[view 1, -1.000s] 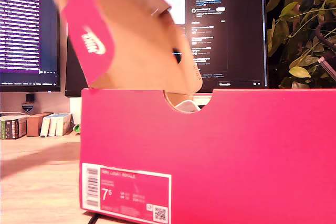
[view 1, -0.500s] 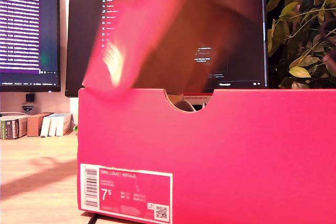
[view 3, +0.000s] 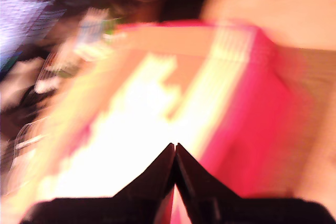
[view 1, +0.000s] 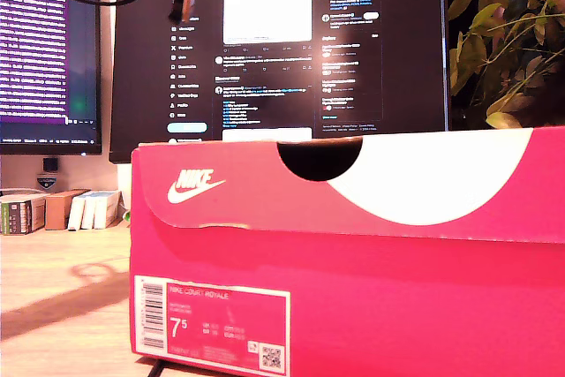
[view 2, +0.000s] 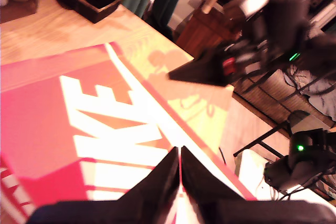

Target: Close the red shoebox by pushing the lid with your left arm and holding the box in place with your right arm

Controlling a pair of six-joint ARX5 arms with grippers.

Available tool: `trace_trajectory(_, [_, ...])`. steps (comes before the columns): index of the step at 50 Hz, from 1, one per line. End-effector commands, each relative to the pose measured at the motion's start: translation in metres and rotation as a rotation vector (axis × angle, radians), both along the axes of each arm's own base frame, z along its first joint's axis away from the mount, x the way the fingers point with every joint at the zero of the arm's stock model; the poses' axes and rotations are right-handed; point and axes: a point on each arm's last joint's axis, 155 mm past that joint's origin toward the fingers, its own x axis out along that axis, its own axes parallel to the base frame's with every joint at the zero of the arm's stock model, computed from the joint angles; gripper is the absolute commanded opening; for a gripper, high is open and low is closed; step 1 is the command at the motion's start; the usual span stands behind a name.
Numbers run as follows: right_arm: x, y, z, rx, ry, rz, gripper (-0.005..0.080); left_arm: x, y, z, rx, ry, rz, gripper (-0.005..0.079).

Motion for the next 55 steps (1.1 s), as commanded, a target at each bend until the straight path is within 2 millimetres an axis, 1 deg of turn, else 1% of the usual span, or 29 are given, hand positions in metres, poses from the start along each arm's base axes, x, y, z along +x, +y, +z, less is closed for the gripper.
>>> trace_trajectory(1, [-0.010,0.014,-0.004,0.003,0.022,0.050,-0.0012,0.002,0.001,0.004,-0.004,-0.020,0.001,-0.0019])
trace_trajectory(7, [-0.022,0.028,-0.021,-0.050,0.070,0.093,-0.0012,0.005,0.005,0.003,0.000,-0.019,0.009,-0.0019])
trace_trajectory(11, [-0.027,0.026,-0.040,-0.144,0.108,0.075,-0.0012,0.003,0.006,0.000,0.010,-0.009,0.008,-0.0019])
trace_trajectory(14, [-0.028,0.025,-0.048,-0.203,0.104,0.080,-0.0012,0.003,0.009,-0.003,0.018,-0.003,0.009,-0.0019])
trace_trajectory(16, [-0.033,0.023,-0.056,-0.230,0.132,0.082,-0.0012,0.002,0.011,-0.005,0.027,0.013,0.011,-0.0019])
trace_trajectory(20, [-0.035,0.020,-0.063,-0.266,0.140,0.089,-0.0012,-0.001,0.015,-0.011,0.049,0.031,0.008,-0.0019])
trace_trajectory(24, [-0.033,0.018,-0.062,-0.285,0.114,0.091,-0.0012,0.001,0.020,-0.015,0.071,-0.002,-0.004,-0.0019])
trace_trajectory(28, [-0.028,0.018,-0.049,-0.292,0.046,0.090,-0.0012,0.010,0.031,-0.012,0.084,-0.028,0.044,-0.0019])
trace_trajectory(30, [-0.026,0.018,-0.041,-0.295,0.003,0.085,-0.0012,0.022,0.041,-0.012,0.122,-0.083,0.099,-0.0019])
trace_trajectory(31, [-0.026,0.018,-0.036,-0.295,-0.015,0.082,-0.0012,0.024,0.044,-0.008,0.116,-0.094,0.107,-0.0019])
trace_trajectory(32, [-0.023,0.015,-0.033,-0.307,-0.035,0.067,-0.0012,0.031,0.051,-0.007,0.138,-0.115,0.149,-0.0019])
trace_trajectory(35, [-0.019,0.006,-0.021,-0.339,-0.086,0.015,-0.0012,0.043,0.067,-0.001,0.167,-0.158,0.224,-0.0019])
trace_trajectory(41, [-0.013,-0.014,0.002,-0.425,-0.188,-0.091,-0.0012,0.058,0.098,0.005,0.196,-0.192,0.334,-0.0019])
trace_trajectory(46, [-0.013,-0.031,0.022,-0.474,-0.260,-0.178,-0.0012,0.066,0.121,0.006,0.201,-0.210,0.403,-0.0019])
trace_trajectory(51, [-0.015,-0.044,0.040,-0.490,-0.316,-0.245,-0.0012,0.065,0.140,-0.001,0.207,-0.212,0.452,-0.0019])
trace_trajectory(55, [-0.018,-0.050,0.050,-0.491,-0.347,-0.279,-0.0012,0.064,0.154,-0.005,0.209,-0.224,0.495,-0.0019])
